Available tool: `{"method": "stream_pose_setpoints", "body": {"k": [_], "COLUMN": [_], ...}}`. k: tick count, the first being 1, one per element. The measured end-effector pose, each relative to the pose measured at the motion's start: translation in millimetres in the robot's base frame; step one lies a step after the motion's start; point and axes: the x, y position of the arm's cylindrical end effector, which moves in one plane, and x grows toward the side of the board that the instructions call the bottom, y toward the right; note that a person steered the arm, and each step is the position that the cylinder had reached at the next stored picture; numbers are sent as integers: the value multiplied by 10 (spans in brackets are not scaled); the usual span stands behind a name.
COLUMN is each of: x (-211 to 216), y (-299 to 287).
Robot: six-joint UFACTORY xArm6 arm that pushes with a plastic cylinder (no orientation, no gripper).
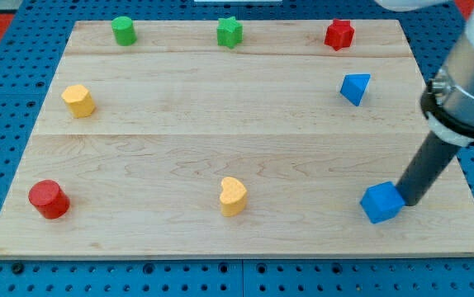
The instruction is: Slide the blue cube along with the yellow heart towards the bottom left
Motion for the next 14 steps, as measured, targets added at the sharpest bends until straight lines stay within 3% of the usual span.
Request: {"method": "stream_pose_setpoints", "body": {"k": [1, 4, 5, 8, 10, 14], "x": [2, 374, 401, 66, -391, -168], "y": [-350, -167, -398, -1171, -932, -1774]}}
